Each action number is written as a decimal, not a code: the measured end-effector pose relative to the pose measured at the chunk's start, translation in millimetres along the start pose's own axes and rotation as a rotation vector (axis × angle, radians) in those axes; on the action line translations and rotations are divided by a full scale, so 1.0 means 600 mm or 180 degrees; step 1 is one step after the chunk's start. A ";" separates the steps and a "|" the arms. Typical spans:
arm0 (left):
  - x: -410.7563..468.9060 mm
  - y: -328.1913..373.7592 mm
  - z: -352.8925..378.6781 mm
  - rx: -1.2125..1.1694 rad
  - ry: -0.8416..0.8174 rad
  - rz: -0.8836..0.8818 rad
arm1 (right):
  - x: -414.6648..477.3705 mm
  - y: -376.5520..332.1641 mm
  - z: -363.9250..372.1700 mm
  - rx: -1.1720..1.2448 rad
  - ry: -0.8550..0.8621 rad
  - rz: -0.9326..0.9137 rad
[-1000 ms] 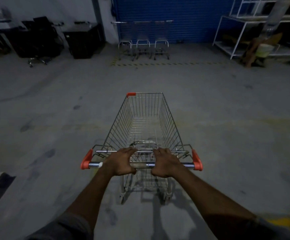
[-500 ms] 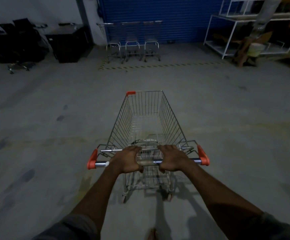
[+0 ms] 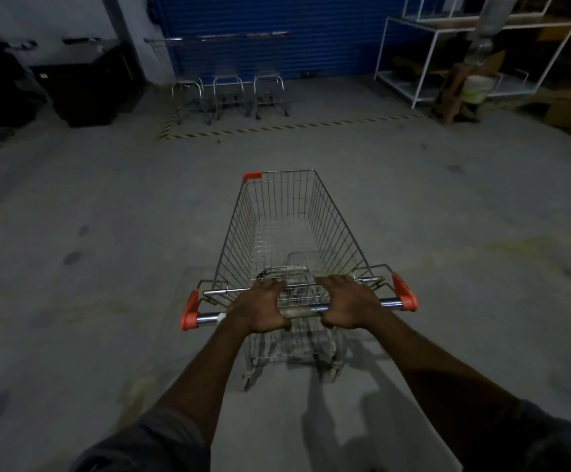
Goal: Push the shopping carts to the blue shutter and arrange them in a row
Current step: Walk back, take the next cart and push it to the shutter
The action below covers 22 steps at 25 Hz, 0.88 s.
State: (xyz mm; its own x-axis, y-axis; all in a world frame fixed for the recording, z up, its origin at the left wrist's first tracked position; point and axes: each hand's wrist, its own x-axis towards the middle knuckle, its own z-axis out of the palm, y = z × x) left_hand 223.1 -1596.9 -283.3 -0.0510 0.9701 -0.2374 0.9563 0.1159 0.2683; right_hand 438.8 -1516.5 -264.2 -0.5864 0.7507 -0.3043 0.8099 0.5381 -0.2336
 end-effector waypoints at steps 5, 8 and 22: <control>0.155 0.041 -0.026 -0.0036 0.0054 0.0005 | 0.111 0.113 -0.058 -0.0079 0.0112 -0.0135; 0.241 0.076 -0.045 -0.0052 0.0113 -0.0054 | 0.175 0.185 -0.091 -0.0054 0.0132 -0.0215; 0.639 0.159 -0.116 -0.0195 0.0435 -0.0003 | 0.459 0.438 -0.231 -0.0361 0.0600 -0.0260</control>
State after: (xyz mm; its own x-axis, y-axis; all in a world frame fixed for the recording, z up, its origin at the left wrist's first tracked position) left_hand 274.6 -1199.2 -283.5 -0.0945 0.9895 -0.1094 0.9372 0.1255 0.3256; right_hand 491.5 -1115.1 -281.5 -0.6461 0.7555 -0.1084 0.7623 0.6315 -0.1419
